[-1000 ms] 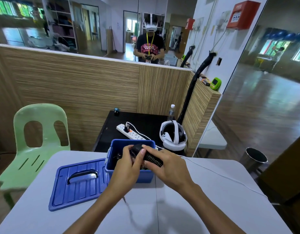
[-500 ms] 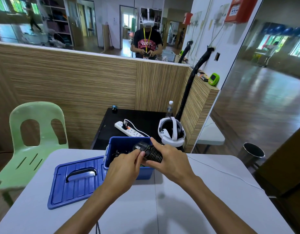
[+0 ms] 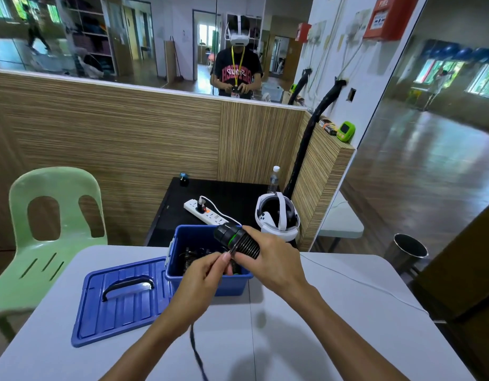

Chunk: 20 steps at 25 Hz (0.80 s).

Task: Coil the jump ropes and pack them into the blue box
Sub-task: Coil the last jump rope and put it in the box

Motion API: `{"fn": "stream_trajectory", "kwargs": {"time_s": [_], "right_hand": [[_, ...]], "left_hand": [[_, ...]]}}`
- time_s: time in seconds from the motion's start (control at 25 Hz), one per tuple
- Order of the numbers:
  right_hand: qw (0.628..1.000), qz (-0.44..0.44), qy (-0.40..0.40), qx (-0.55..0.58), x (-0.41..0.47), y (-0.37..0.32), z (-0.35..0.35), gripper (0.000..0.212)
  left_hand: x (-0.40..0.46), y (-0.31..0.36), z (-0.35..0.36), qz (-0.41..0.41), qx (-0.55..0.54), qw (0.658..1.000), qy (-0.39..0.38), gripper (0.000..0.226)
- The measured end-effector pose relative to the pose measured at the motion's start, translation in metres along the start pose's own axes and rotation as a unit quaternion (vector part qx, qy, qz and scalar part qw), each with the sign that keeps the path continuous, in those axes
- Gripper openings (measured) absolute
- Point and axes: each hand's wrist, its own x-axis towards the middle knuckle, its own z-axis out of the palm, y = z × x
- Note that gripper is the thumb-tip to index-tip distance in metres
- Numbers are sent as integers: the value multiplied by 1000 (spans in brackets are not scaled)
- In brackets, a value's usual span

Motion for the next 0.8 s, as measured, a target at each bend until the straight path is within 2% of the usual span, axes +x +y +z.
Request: {"fn": "stream_trajectory", "kwargs": {"time_s": [0.08,0.28,0.48,0.64,0.72,0.8], "right_hand": [[1000,6,-6,10,-2,1,3,61],[1000,9,-15,9,-4,8,0,59],[999,23,-32,24,-5,8,0,61],[997,21,-46,60,-6,9,-1,75],[998,24,-32,56,-5,11,-2,78],[999,31,-23,35,-4,11,-5,74]], "left_hand": [[-2,-1,1,-66,-74,995,-20,38],[6,2,3,-127,-109,985,-32,48],[11,-8,-2,-143,-104,981,-77,44],[17,-10,-11,-148,-125,973,-125,41],[18,-6,-13,-136,-124,976,-113,40],[15,-1,-12,-90,-61,991,-83,35]]}}
